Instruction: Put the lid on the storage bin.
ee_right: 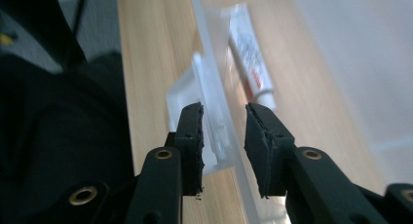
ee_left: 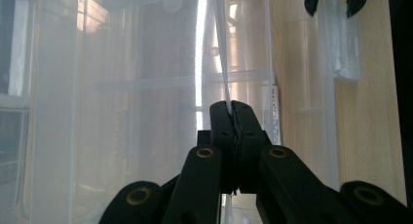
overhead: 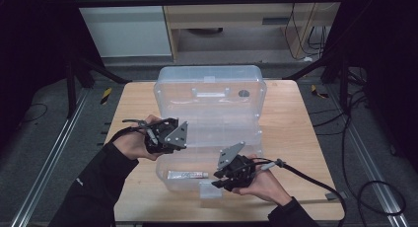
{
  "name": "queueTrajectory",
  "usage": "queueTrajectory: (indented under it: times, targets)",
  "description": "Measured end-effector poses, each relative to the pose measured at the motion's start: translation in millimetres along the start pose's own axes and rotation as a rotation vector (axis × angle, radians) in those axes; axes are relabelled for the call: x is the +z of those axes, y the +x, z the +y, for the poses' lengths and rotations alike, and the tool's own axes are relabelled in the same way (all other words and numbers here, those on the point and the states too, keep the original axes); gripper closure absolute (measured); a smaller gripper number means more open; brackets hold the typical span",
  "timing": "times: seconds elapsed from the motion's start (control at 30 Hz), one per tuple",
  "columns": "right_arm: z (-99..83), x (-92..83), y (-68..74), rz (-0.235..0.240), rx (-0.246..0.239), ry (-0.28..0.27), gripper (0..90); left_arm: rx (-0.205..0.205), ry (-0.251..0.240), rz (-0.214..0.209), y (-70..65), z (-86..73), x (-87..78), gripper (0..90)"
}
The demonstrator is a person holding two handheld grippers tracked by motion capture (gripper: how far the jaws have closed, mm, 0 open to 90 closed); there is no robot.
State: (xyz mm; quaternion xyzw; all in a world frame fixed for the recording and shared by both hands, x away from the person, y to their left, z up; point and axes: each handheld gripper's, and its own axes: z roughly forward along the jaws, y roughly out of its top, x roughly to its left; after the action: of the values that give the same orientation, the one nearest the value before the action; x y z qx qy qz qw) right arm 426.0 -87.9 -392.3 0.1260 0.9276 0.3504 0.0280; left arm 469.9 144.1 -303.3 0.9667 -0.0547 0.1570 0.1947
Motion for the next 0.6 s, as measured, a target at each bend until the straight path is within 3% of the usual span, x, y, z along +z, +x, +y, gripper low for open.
queueTrajectory:
  times: [0.07, 0.33, 0.47, 0.6]
  targets:
    - [-0.9, -12.5, -0.5, -0.002, 0.022, -0.059, 70.5, -0.002, -0.001, 0.000, -0.2, -0.1, 0.1, 89.1]
    - [-12.1, -72.3, -7.7, -0.119, 0.126, -0.298, 87.2, -0.009, -0.002, -0.002, -0.8, -0.2, 0.5, 89.1]
    - [-16.4, -92.8, -15.4, -0.161, 0.174, -0.405, 90.0, -0.014, -0.003, -0.005, -1.2, -0.1, 0.9, 89.0]
    - [-17.6, -105.7, -26.3, -0.220, 0.217, -0.470, 90.0, -0.016, -0.009, -0.007, -2.8, -1.0, 1.2, 88.9]
